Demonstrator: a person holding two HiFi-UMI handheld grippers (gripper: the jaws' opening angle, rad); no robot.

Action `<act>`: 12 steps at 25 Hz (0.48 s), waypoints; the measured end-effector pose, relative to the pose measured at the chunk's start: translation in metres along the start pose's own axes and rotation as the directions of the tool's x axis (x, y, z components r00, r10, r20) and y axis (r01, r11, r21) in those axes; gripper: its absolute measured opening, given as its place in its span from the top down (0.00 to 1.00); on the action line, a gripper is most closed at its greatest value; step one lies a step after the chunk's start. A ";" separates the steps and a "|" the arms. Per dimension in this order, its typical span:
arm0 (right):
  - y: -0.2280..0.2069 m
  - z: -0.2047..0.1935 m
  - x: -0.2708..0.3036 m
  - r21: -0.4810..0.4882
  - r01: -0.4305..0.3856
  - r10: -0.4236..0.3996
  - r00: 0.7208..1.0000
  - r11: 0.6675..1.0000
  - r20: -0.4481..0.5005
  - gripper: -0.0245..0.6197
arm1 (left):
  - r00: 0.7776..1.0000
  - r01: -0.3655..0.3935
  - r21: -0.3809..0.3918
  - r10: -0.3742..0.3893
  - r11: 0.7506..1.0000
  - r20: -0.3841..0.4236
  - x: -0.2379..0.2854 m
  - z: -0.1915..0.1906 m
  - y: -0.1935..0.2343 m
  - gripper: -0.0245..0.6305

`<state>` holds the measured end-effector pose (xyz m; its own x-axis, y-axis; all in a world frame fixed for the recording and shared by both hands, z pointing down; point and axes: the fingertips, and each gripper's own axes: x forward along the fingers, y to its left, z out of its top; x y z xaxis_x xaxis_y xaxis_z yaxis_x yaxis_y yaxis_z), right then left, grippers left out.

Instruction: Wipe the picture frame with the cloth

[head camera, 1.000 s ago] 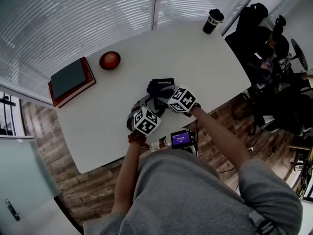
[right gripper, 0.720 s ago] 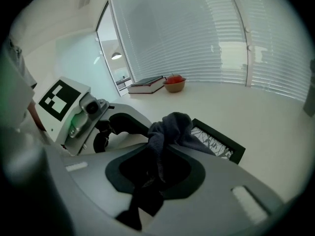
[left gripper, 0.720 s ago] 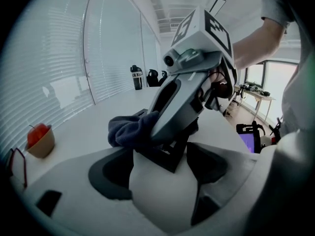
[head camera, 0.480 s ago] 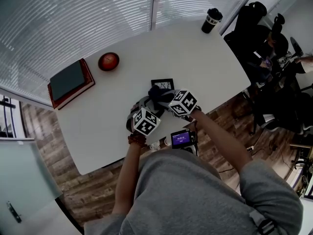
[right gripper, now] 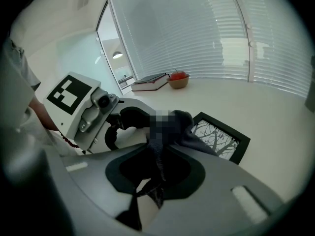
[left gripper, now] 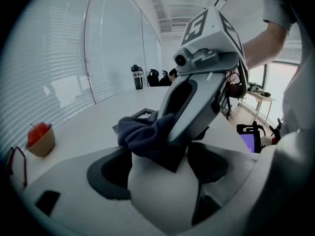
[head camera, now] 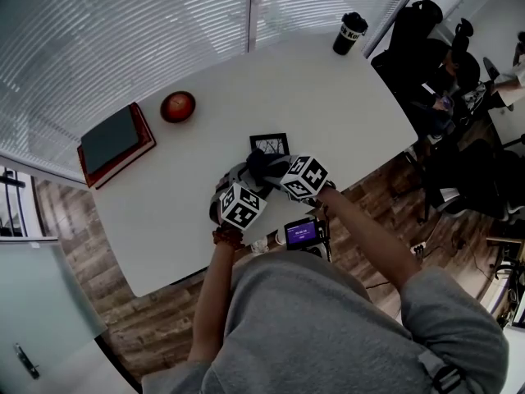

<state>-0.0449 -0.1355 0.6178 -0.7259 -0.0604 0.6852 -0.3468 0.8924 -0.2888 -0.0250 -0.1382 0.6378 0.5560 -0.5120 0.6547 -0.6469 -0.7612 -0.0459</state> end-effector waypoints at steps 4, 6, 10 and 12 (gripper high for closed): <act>0.003 -0.003 -0.002 0.031 -0.042 0.043 0.999 0.999 -0.020 0.85 | 1.000 0.004 0.001 -0.004 1.000 0.000 0.000 0.000 -0.001 0.43; 0.004 -0.004 -0.003 0.047 -0.072 0.073 0.997 0.996 -0.025 0.85 | 1.000 0.007 0.000 -0.007 1.000 -0.001 0.000 0.000 -0.002 0.43; 0.009 -0.002 -0.005 0.080 -0.156 0.159 0.987 0.985 -0.031 0.85 | 1.000 0.009 -0.002 -0.009 1.000 0.002 -0.001 0.002 0.000 0.42; 0.014 -0.004 -0.007 0.094 -0.191 0.195 0.980 0.977 -0.038 0.86 | 1.000 0.009 -0.002 -0.009 1.000 0.001 0.000 0.001 0.000 0.42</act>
<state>-0.0425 -0.1209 0.6116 -0.7563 0.1318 0.6408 -0.2565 0.8413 -0.4758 -0.0244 -0.1387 0.6368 0.5625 -0.5052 0.6545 -0.6426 -0.7652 -0.0384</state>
